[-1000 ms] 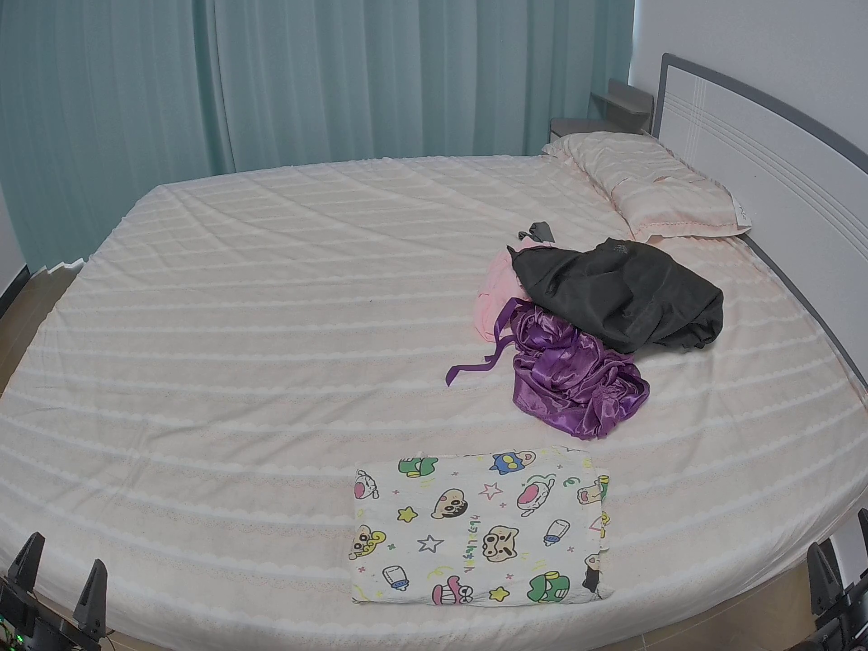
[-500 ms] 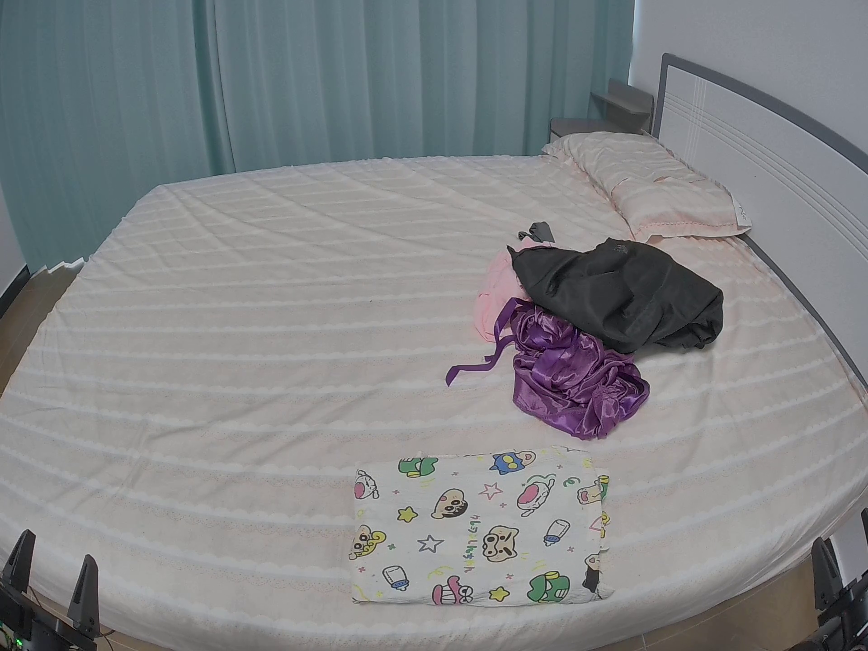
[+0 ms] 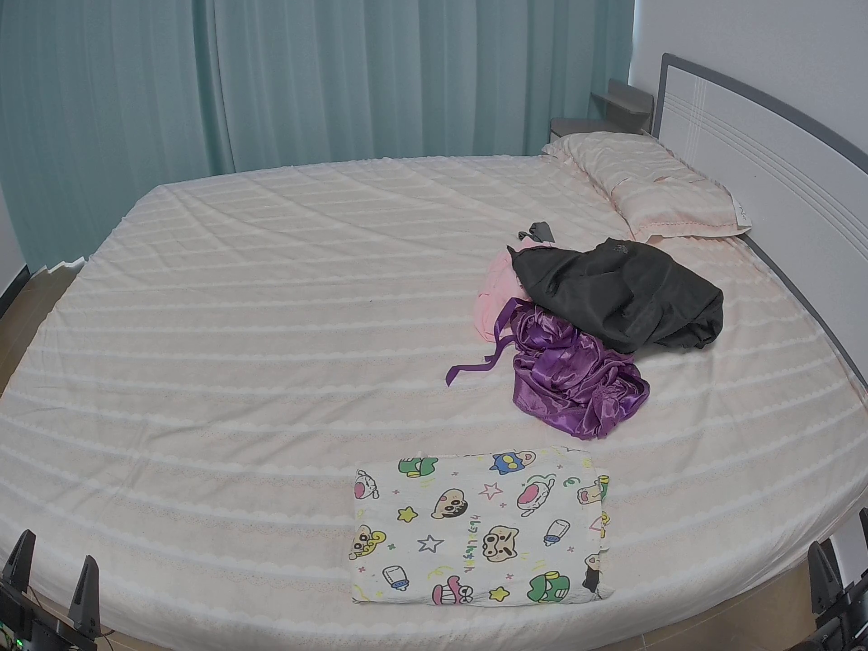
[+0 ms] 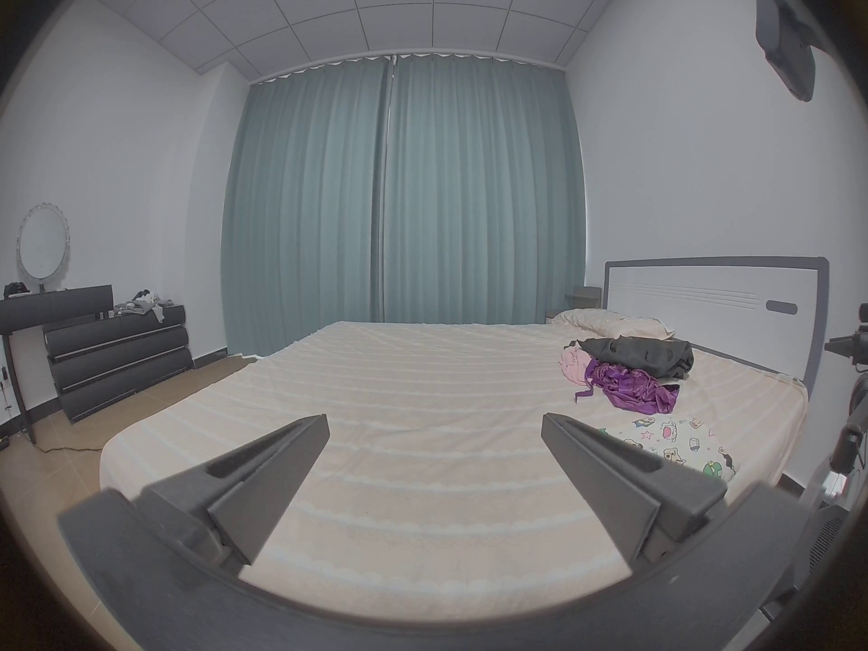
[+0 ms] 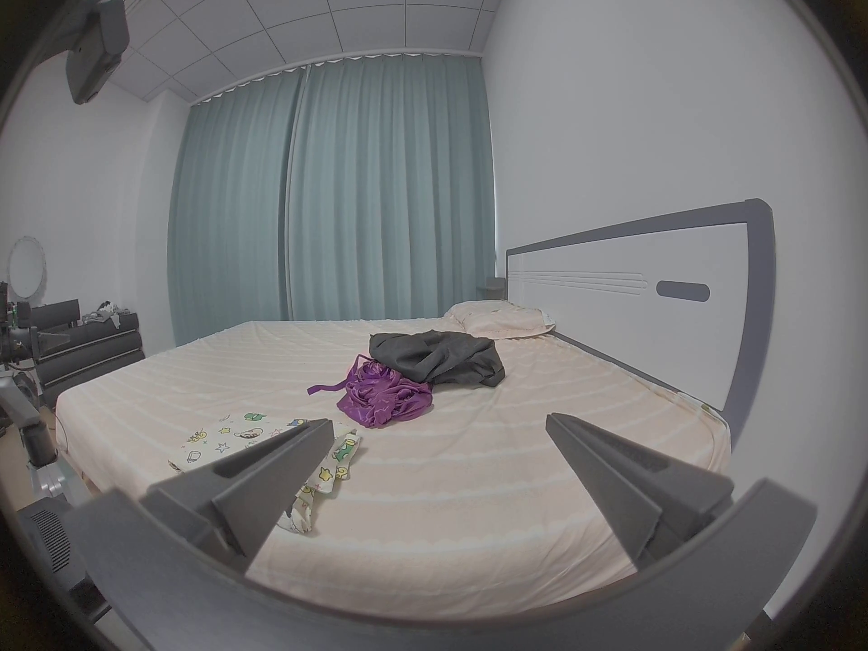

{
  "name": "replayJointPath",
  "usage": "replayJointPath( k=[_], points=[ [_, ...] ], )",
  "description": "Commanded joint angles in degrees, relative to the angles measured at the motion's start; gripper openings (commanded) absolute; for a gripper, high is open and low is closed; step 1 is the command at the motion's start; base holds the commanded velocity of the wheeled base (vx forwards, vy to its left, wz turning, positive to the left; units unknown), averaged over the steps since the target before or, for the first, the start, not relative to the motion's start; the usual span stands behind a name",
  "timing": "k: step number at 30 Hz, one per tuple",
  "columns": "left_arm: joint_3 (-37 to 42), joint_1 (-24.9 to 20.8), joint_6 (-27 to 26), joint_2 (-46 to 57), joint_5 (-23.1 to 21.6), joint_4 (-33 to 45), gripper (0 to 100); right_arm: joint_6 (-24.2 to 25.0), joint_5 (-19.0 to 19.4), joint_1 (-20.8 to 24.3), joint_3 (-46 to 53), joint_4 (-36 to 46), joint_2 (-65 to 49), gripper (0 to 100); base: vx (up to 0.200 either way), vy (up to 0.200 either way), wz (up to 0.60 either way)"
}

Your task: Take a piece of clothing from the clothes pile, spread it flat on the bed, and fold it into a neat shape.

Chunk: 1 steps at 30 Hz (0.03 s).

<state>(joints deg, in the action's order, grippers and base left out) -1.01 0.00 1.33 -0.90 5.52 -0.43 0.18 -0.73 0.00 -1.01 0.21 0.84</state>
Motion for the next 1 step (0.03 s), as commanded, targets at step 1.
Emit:
replayJointPath(
  k=[1],
  points=[
    [1.0, 0.0, 0.0, 0.9, 0.0, 0.0, 100, 0.1, 0.0, 0.0, 1.0, 0.0, -0.8, 100, 0.0, 0.0, 0.0]
  ],
)
